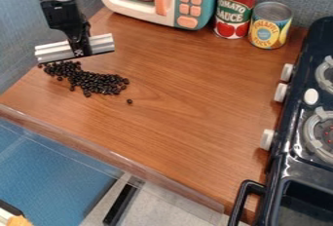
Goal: Sweep into pile
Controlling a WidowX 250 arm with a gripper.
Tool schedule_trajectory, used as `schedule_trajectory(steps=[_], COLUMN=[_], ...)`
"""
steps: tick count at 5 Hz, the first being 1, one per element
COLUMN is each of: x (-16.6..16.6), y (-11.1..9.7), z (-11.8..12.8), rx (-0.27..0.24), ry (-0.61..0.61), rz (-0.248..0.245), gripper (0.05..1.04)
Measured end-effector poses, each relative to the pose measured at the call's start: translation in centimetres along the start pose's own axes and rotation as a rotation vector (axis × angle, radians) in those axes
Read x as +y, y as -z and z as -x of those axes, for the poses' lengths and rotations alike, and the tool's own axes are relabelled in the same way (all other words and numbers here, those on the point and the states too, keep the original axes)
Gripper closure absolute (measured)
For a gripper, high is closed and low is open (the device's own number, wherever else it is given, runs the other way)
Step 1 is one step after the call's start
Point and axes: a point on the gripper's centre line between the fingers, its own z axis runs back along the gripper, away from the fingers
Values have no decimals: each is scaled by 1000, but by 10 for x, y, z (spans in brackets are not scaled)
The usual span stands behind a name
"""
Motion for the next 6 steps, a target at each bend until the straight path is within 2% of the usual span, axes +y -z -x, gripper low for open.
schedule_trajectory(steps=[1,2,4,6], x=[-1,-20,-36,-32], y=[-2,-17,-2,13], z=[2,7,9,18], rx=[6,24,7,-16], ry=[4,-1,-8,13], rz=[-3,34,17,-6], gripper=[705,705,705,705])
